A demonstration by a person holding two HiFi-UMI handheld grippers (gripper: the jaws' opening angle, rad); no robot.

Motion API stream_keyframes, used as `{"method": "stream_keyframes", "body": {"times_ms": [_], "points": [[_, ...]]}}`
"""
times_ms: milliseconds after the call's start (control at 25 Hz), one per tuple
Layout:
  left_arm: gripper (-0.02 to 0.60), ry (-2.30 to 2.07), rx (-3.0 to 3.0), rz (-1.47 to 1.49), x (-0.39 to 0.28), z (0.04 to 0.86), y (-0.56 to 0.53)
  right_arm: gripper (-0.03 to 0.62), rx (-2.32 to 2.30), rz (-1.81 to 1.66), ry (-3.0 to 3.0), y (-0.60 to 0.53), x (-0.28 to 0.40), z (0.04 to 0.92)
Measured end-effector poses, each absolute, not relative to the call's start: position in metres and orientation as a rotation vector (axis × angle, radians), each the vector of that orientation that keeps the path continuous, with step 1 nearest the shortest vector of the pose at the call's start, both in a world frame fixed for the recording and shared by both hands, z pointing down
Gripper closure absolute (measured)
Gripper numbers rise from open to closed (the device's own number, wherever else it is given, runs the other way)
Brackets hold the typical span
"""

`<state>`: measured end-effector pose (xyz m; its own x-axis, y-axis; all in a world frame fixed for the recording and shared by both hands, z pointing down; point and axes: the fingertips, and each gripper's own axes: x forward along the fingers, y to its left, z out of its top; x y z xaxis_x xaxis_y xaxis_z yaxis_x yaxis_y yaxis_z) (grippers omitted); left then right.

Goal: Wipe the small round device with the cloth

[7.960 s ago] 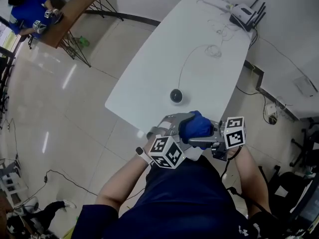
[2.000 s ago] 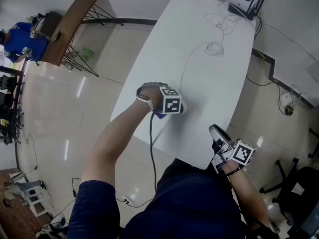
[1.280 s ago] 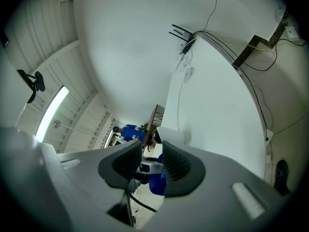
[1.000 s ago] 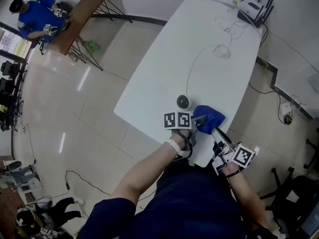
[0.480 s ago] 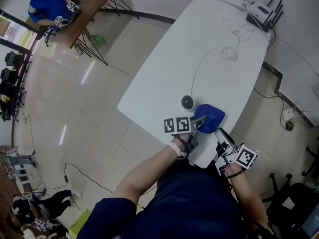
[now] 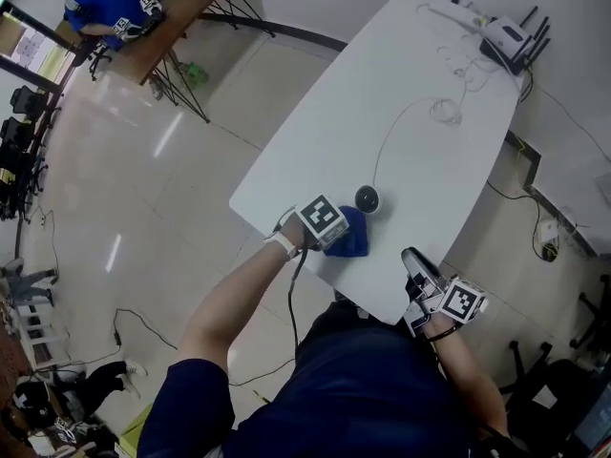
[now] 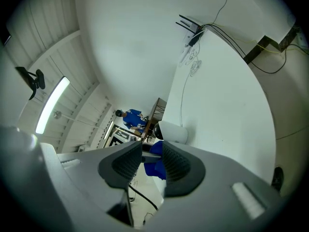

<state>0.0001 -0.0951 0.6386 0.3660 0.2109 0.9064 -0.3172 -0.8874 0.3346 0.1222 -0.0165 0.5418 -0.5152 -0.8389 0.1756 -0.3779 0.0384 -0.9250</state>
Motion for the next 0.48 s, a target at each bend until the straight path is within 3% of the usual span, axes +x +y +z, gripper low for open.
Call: {"method": "stream_keyframes", "body": {"times_ms": [200,320,480], "points": [[0.376,0.056,2.34,2.175,-0.024,0.655,-0.158,0.459,-1.283,-1.451,1.907,-0.013,0.125,0.537],[0.369,0.048,2.312,2.143,-0.026,0.663,-0.169,0.459,-1.292,-1.431,1.884,-0.009,0.125,0.532],[0.295,-0.191,2.356,1.903,-0.027,0.652,-0.185,0.459,-1.359,-1.43,1.905,-0.005,0.131,0.535]]}}
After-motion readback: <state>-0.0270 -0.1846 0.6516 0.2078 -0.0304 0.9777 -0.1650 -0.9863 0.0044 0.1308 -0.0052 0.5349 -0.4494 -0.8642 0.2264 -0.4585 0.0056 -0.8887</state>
